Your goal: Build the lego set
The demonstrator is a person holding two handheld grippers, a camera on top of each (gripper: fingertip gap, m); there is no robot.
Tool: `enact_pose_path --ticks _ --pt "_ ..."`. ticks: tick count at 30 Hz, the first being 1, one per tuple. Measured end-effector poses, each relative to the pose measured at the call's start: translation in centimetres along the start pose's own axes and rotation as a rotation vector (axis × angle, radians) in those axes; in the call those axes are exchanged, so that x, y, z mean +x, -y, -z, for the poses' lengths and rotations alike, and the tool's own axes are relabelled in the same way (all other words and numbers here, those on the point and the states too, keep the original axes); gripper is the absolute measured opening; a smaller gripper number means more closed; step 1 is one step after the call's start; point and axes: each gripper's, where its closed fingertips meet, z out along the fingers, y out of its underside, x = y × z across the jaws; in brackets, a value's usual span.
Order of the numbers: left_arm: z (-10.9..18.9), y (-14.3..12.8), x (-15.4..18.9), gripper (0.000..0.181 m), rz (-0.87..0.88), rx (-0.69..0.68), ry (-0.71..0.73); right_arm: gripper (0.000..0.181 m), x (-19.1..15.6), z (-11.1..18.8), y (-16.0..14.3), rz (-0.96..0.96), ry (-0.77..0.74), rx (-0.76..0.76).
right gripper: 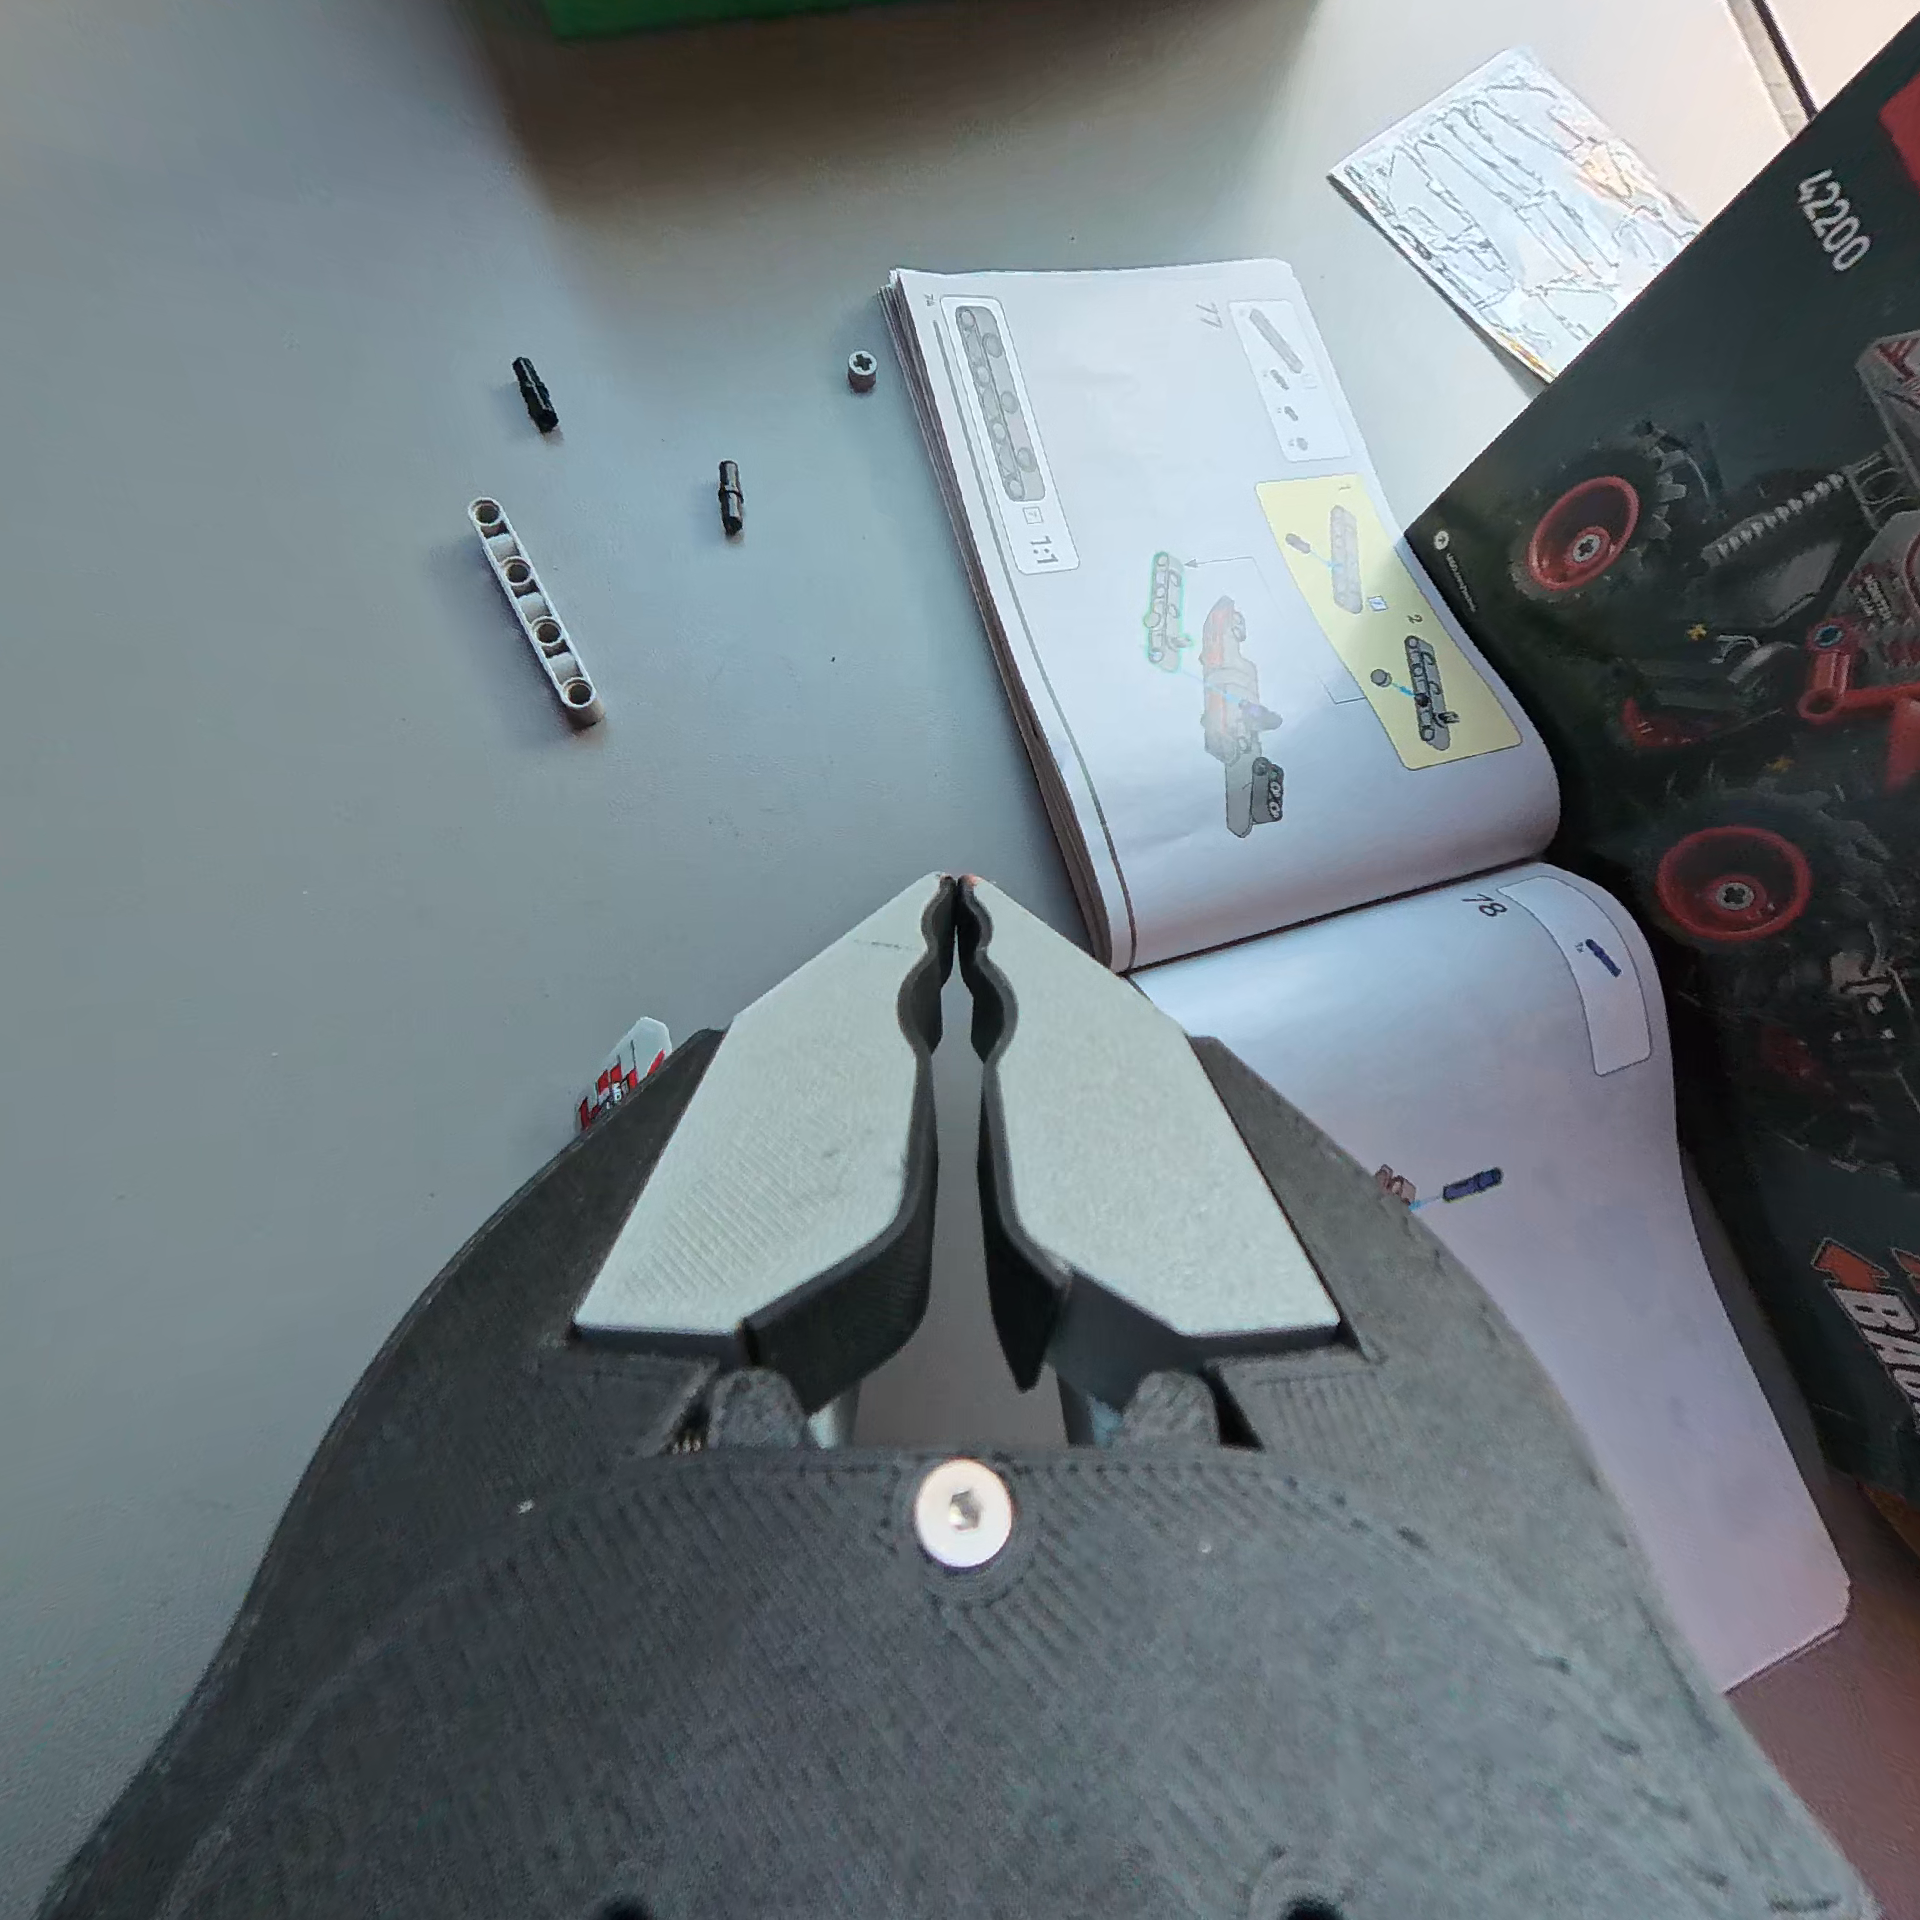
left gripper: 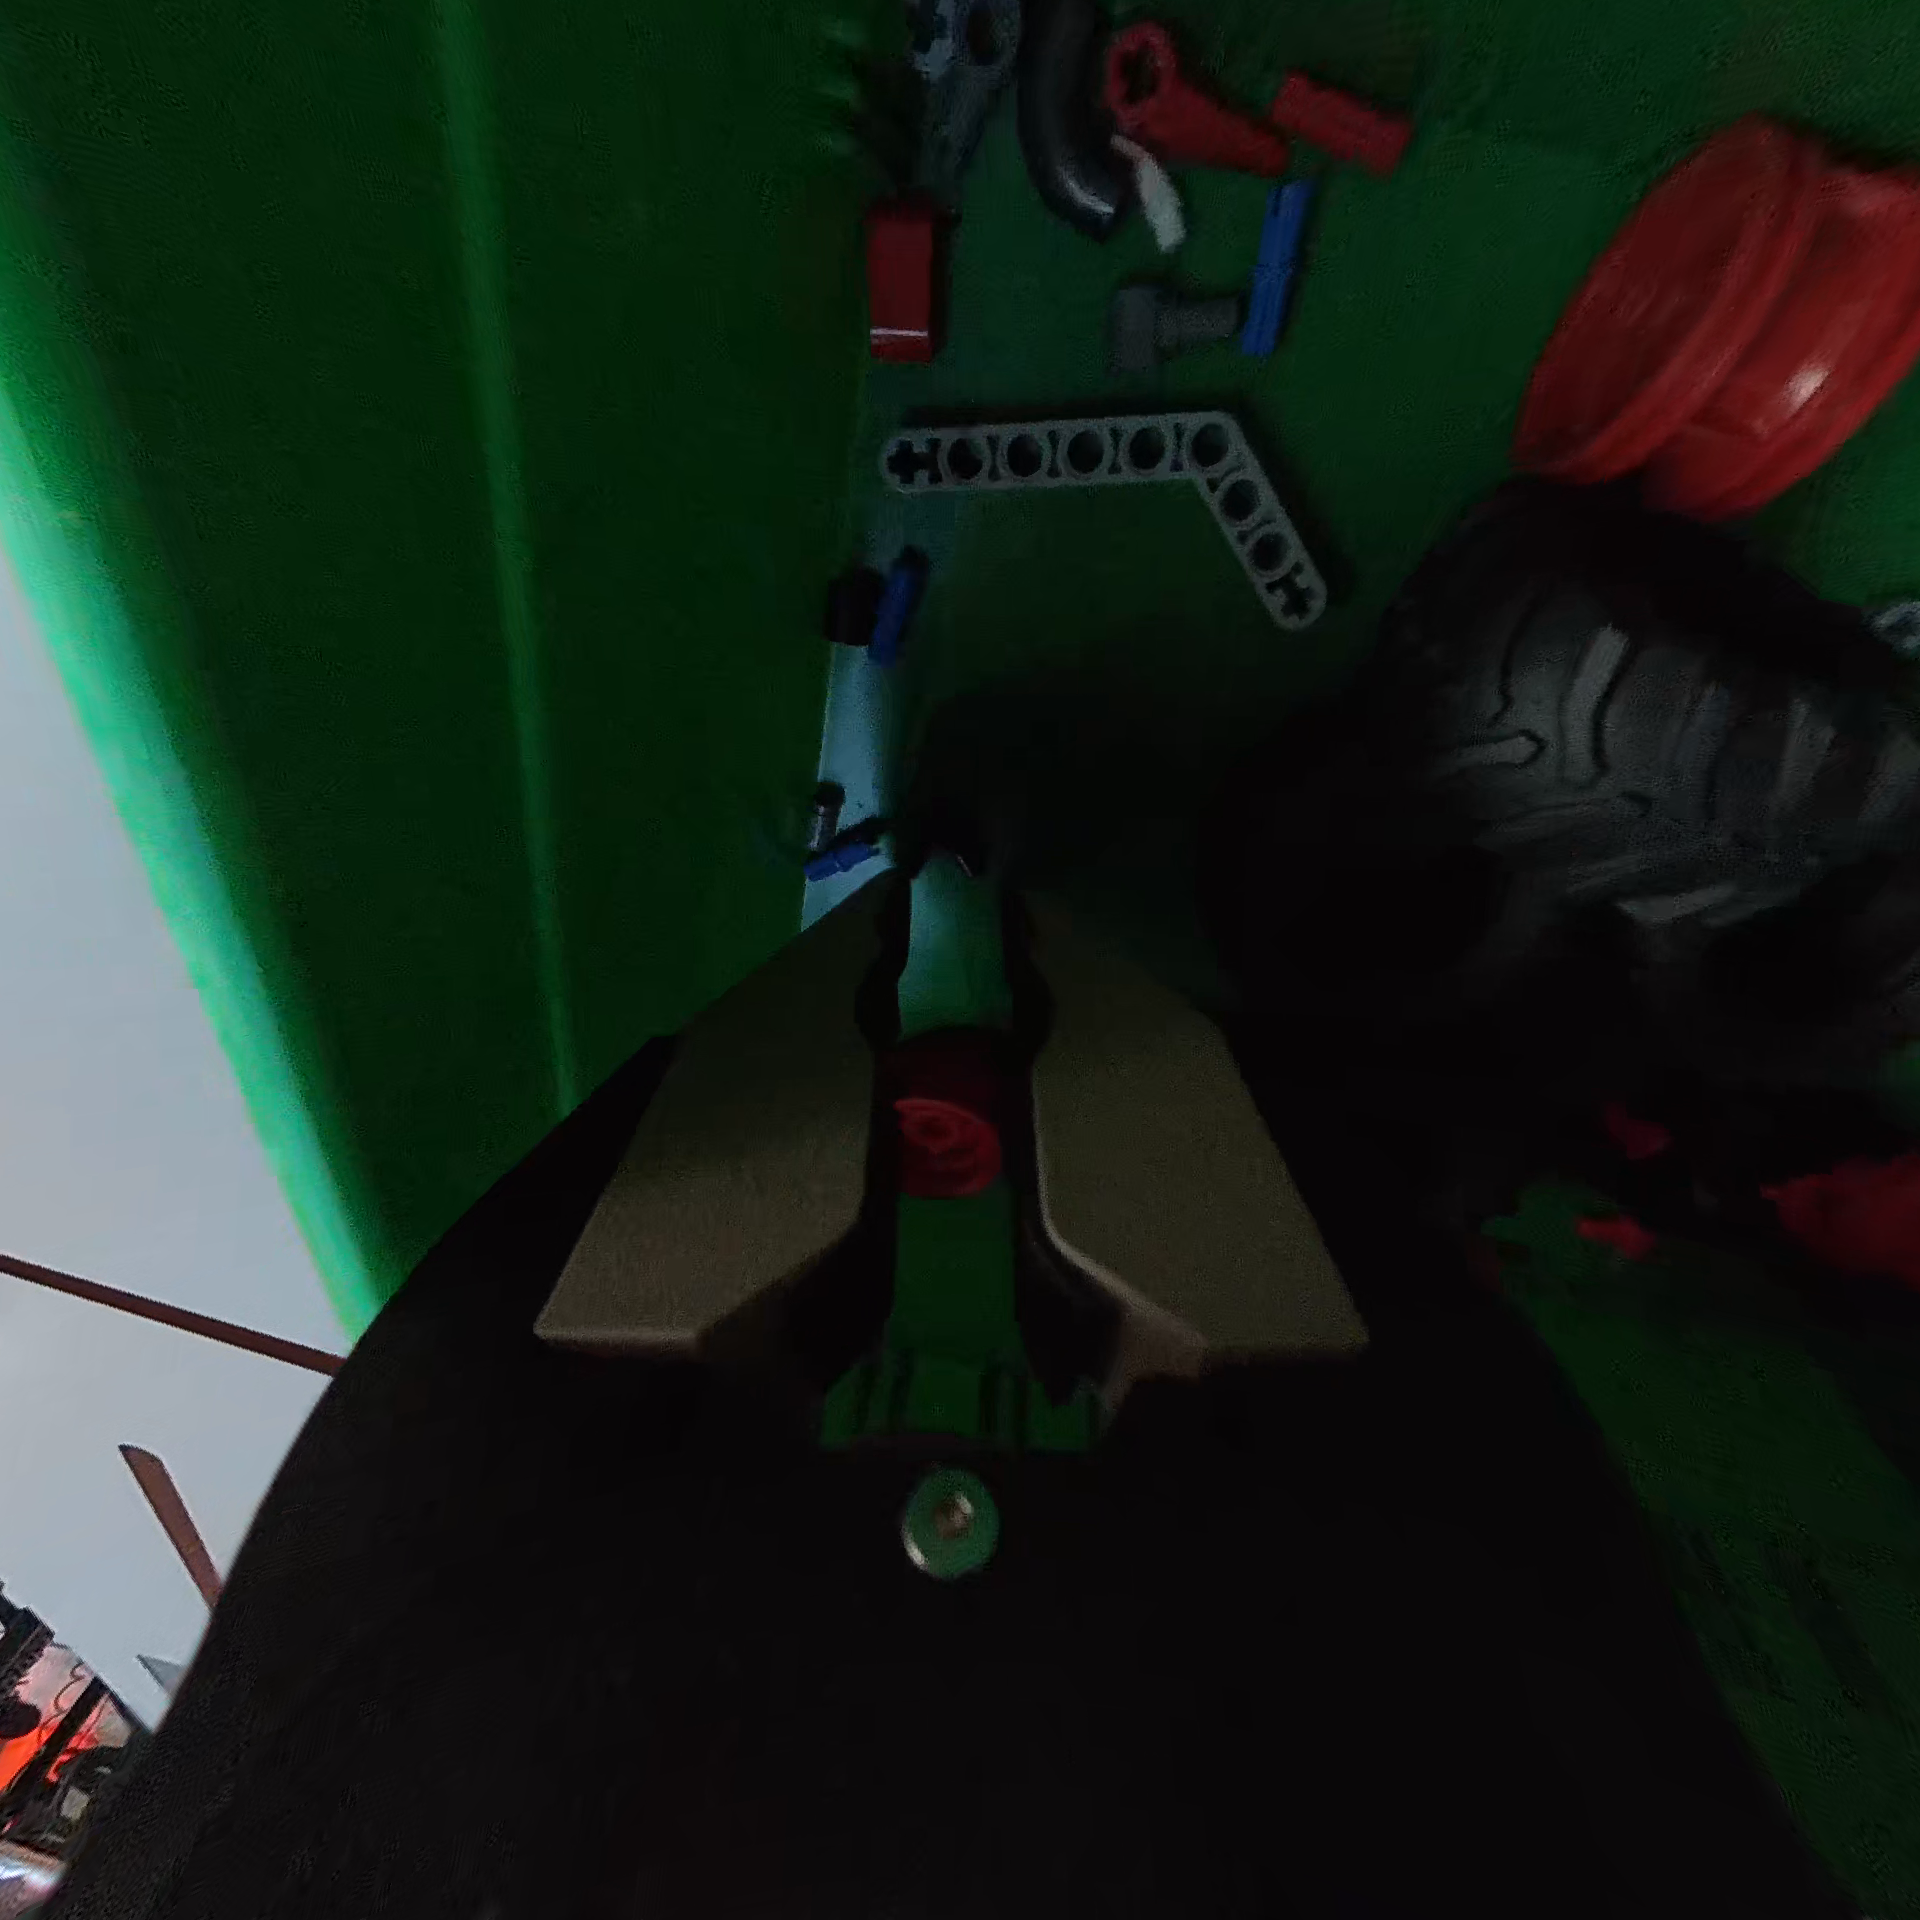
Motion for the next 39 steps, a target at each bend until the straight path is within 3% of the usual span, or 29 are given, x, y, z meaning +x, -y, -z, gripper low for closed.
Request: enact_pose_path --ticks 1,19,28,30,33,36,39 --pt "0.0 0.0 0.0 0.015 0.005 0.0 -0.002 0.0 0.0 0.0 0.0 0.001 0.0 0.001" --pt "0.0 0.9 0.3 0.001 0.141 -0.019 -0.026 0.0 -0.7 0.4 0.6 0.037 -0.001 0.014" --pt "0.3 0.5 0.1 0.001 0.132 0.005 0.07 0.0 -0.9 0.6 0.9 0.047 -0.005 0.024" --pt "1.6 0.3 0.2 0.002 0.135 0.018 0.095 0.0 -0.9 0.6 1.0 0.049 -0.006 0.025" --pt "6.3 1.6 0.6 0.002 0.132 0.13 0.167 0.0 -0.9 0.7 1.0 0.05 -0.01 0.028" --pt "12.1 5.1 3.4 0.002 0.042 0.255 0.242 0.0 -0.9 0.8 1.2 0.051 -0.01 0.035" --pt "15.8 10.7 9.4 0.002 -0.14 0.356 0.269 0.0 -1.0 0.8 1.2 0.059 -0.012 0.032"
